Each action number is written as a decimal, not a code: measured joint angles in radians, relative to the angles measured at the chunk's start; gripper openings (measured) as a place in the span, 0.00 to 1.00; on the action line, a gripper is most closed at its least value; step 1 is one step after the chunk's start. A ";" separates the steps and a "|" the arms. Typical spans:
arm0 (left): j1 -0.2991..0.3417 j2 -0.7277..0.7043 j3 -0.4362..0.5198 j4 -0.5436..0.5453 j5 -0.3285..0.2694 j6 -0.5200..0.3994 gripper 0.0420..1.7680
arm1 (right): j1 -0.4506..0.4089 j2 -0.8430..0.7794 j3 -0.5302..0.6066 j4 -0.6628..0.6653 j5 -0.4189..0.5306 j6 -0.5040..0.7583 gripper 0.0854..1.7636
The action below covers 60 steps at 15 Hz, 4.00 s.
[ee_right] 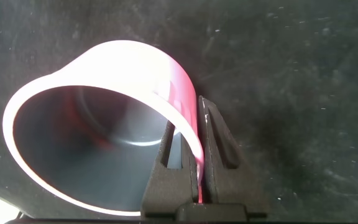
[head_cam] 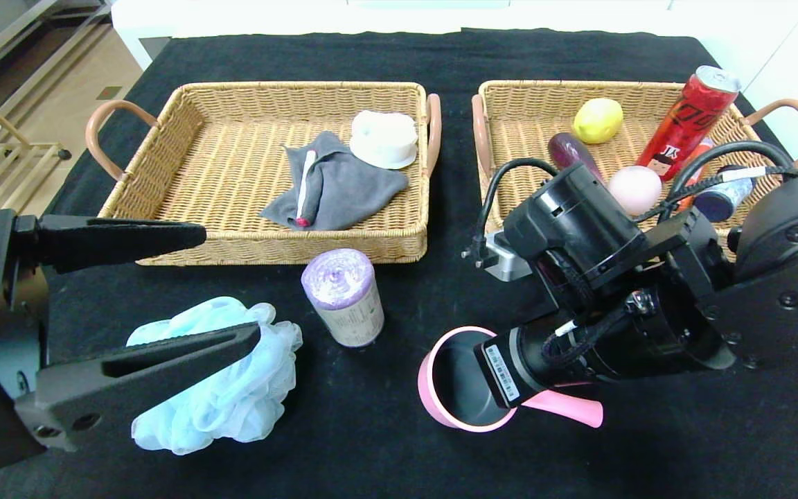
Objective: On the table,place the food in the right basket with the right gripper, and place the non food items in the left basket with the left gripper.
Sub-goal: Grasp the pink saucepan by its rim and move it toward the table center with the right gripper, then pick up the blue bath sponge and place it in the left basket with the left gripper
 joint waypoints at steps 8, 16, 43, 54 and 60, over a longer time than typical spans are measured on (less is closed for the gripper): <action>0.000 -0.001 0.000 -0.001 0.000 0.000 0.97 | 0.006 0.002 -0.002 0.000 0.004 0.008 0.59; 0.001 -0.004 0.000 -0.002 0.000 0.000 0.97 | -0.013 -0.059 0.006 0.001 0.012 -0.038 0.83; 0.001 0.011 0.005 0.007 0.007 0.000 0.97 | -0.691 -0.621 0.540 -0.470 0.735 -0.509 0.96; 0.007 0.043 -0.069 0.200 0.193 0.039 0.97 | -0.687 -0.641 0.573 -0.470 0.733 -0.528 0.96; 0.009 0.116 -0.212 0.506 0.436 0.050 0.97 | -0.682 -0.639 0.576 -0.468 0.733 -0.528 0.96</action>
